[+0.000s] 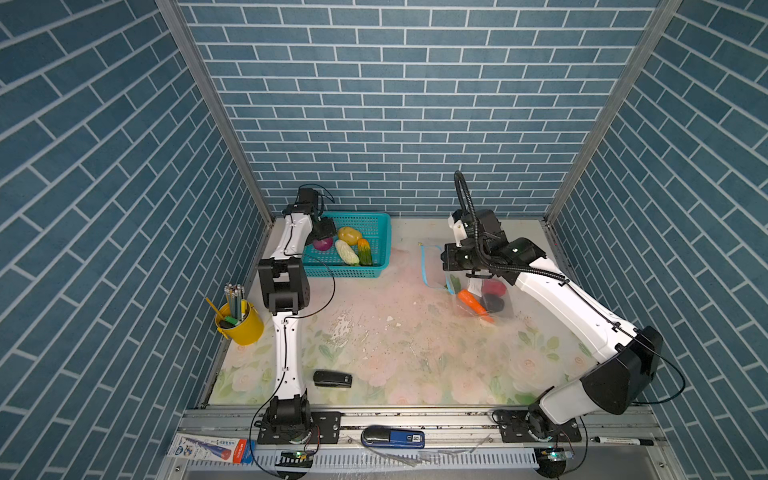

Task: Place the food in the zip-top bag and seal the zipper
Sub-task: 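Lift the purple onion out of the teal basket with the left gripper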

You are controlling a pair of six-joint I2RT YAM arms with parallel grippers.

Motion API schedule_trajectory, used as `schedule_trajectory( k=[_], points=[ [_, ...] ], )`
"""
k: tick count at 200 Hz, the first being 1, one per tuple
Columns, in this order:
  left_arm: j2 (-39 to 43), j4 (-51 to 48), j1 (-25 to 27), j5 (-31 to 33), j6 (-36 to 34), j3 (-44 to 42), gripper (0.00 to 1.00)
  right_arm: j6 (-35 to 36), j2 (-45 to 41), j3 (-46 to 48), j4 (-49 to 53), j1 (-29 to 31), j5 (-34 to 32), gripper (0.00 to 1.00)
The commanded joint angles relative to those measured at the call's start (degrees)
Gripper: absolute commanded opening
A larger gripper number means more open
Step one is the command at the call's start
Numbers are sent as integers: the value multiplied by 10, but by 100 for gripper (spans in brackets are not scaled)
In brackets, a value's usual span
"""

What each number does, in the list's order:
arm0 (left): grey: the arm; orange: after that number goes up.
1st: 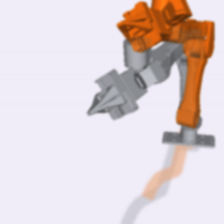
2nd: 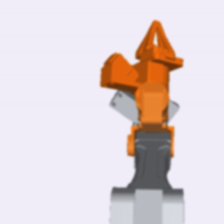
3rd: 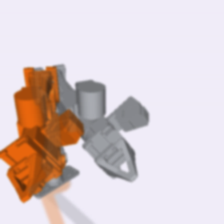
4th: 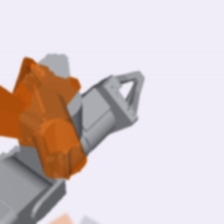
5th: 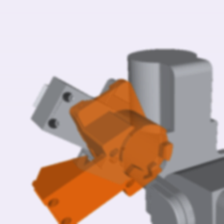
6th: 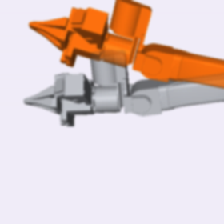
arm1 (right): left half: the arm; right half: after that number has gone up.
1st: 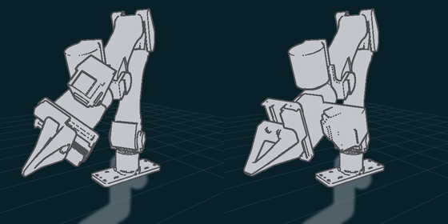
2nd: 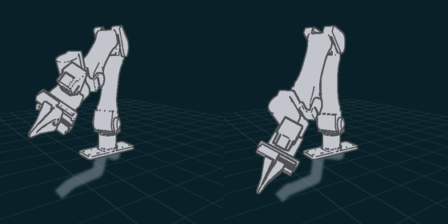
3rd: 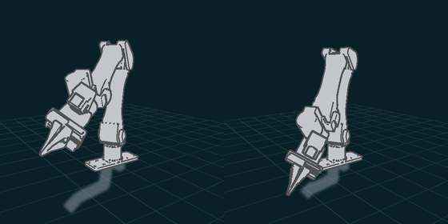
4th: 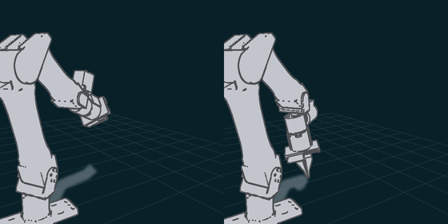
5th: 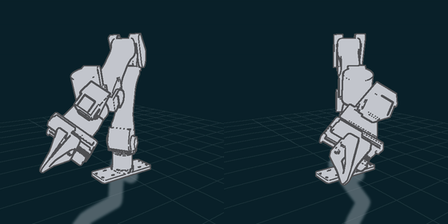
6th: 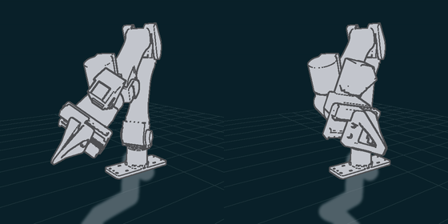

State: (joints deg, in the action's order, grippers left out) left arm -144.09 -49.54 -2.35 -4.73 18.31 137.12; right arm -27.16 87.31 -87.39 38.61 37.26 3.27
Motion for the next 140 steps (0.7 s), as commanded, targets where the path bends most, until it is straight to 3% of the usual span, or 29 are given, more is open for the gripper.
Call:
schedule_trajectory(
  k=[1,68,108,140],
  points=[
    [-29,-17,-3,10,3,27,84,-6,9,-31,15,3,-7,0],
    [-58,-18,-3,2,4,39,83,-2,22,-45,21,4,-7,0],
    [-58,-14,-5,10,0,43,77,-2,27,-48,21,4,-7,0],
    [-57,2,-5,16,-5,44,81,-2,33,-51,21,4,-6,0]
  ],
)
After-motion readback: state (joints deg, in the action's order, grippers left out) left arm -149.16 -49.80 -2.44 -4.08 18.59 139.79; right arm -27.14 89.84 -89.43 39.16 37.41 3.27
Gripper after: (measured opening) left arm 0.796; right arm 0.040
